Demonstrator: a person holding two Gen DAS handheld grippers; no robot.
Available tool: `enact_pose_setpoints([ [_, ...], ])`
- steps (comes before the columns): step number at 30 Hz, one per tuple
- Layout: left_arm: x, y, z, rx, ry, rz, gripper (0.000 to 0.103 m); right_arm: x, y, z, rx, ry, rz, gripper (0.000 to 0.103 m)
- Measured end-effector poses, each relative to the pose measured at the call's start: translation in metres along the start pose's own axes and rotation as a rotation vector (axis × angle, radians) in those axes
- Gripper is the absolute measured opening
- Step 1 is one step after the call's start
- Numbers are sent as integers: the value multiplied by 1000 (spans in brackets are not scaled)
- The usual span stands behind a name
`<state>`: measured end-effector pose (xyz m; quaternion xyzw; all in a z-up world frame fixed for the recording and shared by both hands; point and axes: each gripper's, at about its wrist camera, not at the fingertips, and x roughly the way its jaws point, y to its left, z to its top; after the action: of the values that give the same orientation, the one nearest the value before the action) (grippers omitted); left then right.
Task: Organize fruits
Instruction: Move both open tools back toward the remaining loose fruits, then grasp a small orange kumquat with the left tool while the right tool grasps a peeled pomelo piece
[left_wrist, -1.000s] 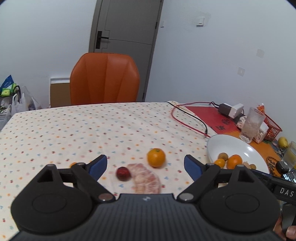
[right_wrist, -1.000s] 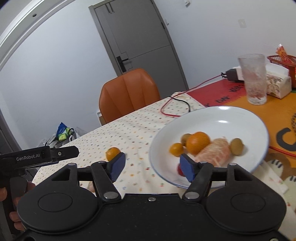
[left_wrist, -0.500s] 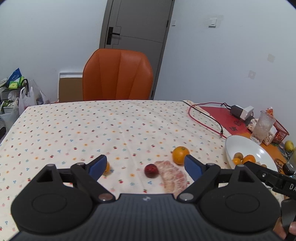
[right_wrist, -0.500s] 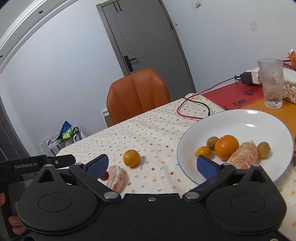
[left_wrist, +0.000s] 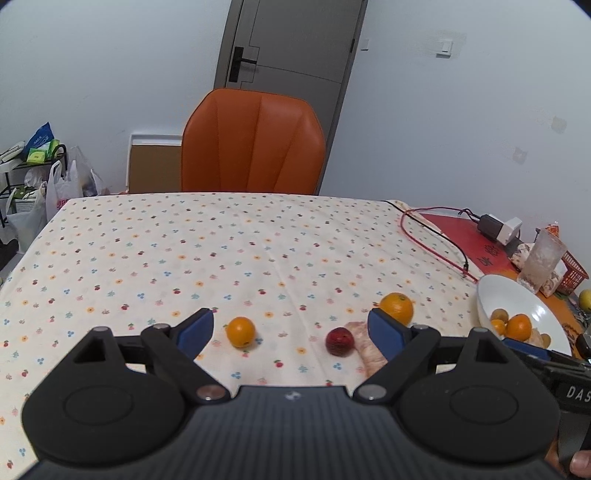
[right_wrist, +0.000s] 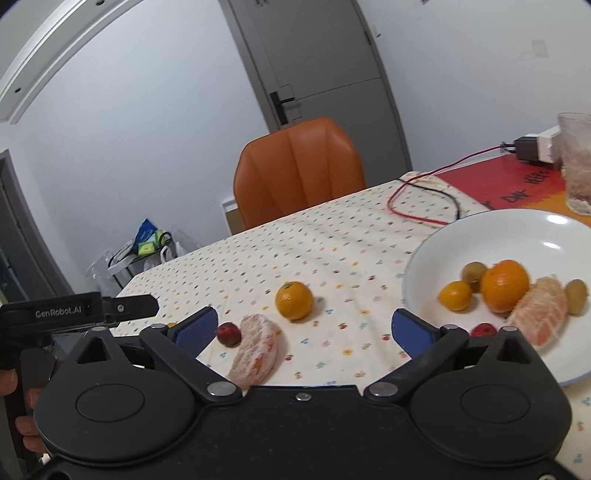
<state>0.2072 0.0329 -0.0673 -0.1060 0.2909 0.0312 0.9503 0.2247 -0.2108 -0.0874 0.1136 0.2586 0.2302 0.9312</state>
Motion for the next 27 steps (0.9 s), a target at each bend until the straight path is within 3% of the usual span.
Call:
enact_pose_setpoints([
  [10,22,28,-5,-46,27,45,85,37,19,-8,-30,102,50,80],
  [19,44,39,-8,-54,56,67,70,71,42,-18,-68,171,17,72],
  [21,49,39,-9,-50,69,65,62,75,47,-19,-98,166,1,71],
  [27,58,36,-14,-35,68,77,54,80,58,-22,-145,165,-22,61],
])
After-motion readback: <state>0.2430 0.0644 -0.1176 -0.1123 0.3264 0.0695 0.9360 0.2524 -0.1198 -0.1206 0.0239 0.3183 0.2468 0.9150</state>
